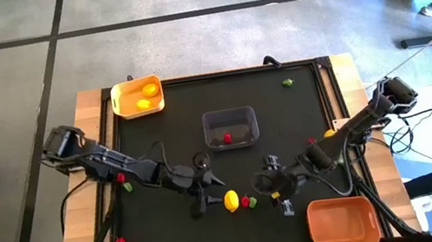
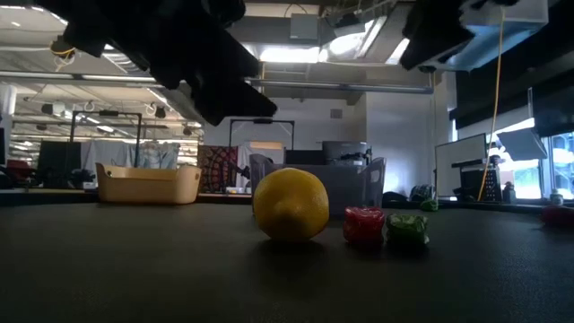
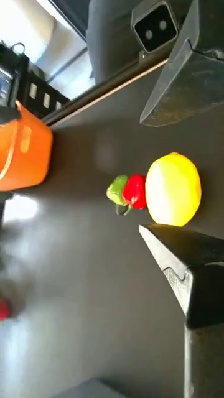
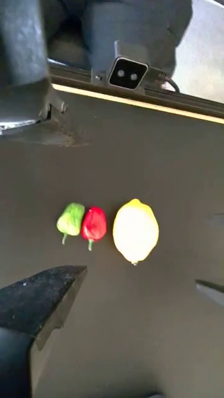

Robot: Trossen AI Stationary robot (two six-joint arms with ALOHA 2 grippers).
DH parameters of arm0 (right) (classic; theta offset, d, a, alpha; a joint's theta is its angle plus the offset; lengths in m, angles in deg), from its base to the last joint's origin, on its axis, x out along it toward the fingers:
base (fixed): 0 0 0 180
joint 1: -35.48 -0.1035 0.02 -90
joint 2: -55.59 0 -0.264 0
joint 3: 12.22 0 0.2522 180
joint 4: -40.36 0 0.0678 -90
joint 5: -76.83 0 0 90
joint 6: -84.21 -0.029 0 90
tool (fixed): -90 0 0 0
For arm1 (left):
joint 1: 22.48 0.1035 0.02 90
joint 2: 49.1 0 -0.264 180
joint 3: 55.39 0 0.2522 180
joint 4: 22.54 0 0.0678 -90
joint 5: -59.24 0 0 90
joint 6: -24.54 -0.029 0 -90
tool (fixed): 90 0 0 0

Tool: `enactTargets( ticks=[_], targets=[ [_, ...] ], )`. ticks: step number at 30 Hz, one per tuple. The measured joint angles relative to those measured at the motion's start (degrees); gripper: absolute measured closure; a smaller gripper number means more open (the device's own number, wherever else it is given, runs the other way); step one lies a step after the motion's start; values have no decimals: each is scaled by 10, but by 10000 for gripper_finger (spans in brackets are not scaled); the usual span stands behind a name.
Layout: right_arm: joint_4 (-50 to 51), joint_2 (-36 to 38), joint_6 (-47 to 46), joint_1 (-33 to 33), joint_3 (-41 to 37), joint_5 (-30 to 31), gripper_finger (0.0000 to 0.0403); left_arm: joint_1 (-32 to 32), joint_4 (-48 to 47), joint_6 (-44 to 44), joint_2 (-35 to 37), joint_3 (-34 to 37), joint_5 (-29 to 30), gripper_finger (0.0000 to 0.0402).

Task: Sort produce into baskets
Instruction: Put the yellow lemon into the yellow bin

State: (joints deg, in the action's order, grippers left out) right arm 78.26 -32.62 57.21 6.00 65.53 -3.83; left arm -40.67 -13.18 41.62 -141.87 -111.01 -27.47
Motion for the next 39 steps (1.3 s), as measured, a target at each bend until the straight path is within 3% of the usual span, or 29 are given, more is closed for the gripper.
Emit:
enactTargets(
  ticks=[9, 16, 22, 26, 32, 39],
  targets=[
    [0, -2, -121, -85, 0, 84, 139, -17, -2, 9, -79, -48, 13, 139],
    [0, -2, -174, -138, 0, 169, 139, -12, -1, -39, -86, -49, 14, 139],
    [0, -2, -193, -145, 0, 187, 139, -12, -6, -55, -86, -49, 29, 139],
    [0, -2, -190, -144, 0, 187, 139, -11, -19, -3, -86, -49, 123, 139],
    [6, -2, -175, -144, 0, 187, 139, -11, -20, -20, -86, -48, 92, 139],
    [17, -2, -176, -144, 0, 188, 139, -12, -14, -15, -86, -48, 94, 139]
  ],
)
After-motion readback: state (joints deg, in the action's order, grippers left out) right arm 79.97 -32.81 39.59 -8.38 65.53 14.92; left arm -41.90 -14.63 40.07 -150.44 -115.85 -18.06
